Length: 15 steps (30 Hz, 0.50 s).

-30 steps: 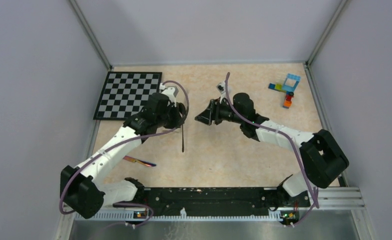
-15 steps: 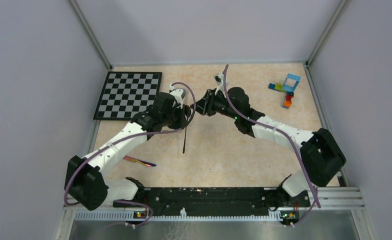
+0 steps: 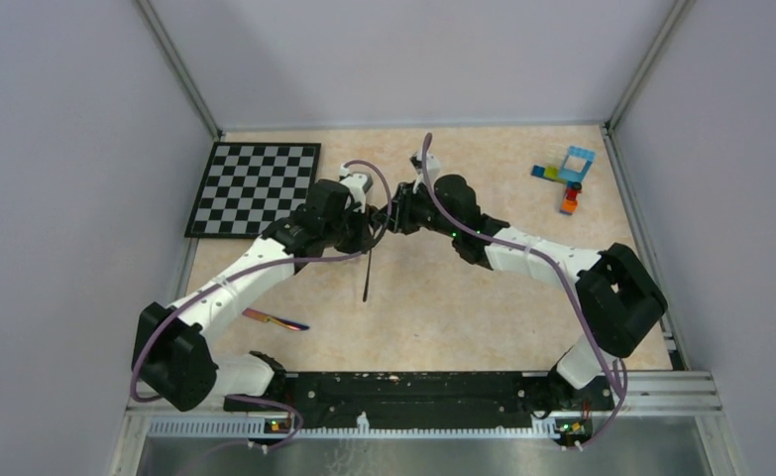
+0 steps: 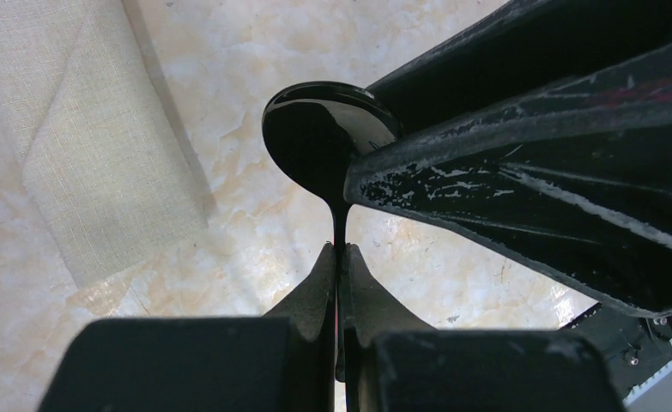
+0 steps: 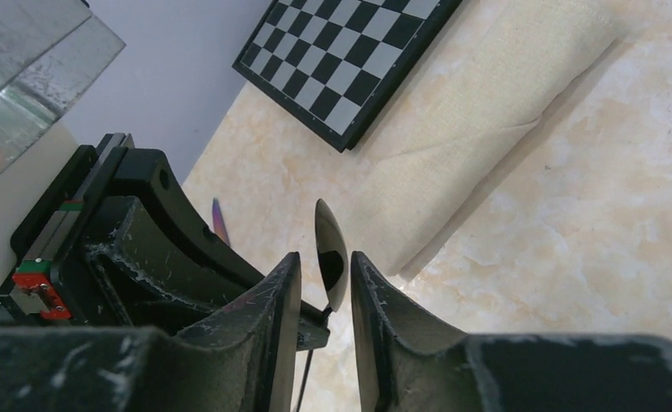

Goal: Fold the napkin into a case and place the utensils inside
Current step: Pass from the left arm to the right

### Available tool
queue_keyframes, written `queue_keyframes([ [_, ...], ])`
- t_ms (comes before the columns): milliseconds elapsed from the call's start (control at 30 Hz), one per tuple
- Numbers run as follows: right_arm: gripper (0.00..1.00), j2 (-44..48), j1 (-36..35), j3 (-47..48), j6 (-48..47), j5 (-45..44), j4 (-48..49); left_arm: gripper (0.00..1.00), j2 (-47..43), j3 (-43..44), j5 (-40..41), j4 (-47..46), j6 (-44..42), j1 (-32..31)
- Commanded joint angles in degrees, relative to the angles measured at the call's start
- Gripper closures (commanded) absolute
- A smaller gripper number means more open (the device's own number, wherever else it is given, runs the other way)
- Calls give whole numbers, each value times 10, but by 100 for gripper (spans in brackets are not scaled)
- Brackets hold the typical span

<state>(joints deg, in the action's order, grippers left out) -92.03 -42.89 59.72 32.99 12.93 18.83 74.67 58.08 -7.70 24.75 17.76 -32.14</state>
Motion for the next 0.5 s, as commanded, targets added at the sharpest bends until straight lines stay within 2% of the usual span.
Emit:
queue_keyframes([
  [0,74,-7,-13,14,-12,-2,24,100,5,27,1,-21,-10,-2],
  [67,81,-13,-13,13,-13,5,30,100,8,31,1,-21,-11,-3],
  [133,100,-19,-13,16,-20,11,38,100,11,36,3,-21,-14,-2],
  [200,100,-24,-12,18,-23,4,51,99,14,43,10,-22,-3,-2],
  [233,100,-27,-9,19,-25,-3,61,85,14,48,17,-18,9,0],
  [267,100,-29,1,18,-25,-6,80,63,13,50,14,-19,15,5],
  [300,100,-35,14,17,-16,-7,98,48,9,50,0,-19,22,16],
  [367,100,-55,45,33,8,15,122,39,-1,44,-49,-27,38,60],
  [467,100,-101,89,79,37,62,162,34,-19,15,-142,-55,73,142],
])
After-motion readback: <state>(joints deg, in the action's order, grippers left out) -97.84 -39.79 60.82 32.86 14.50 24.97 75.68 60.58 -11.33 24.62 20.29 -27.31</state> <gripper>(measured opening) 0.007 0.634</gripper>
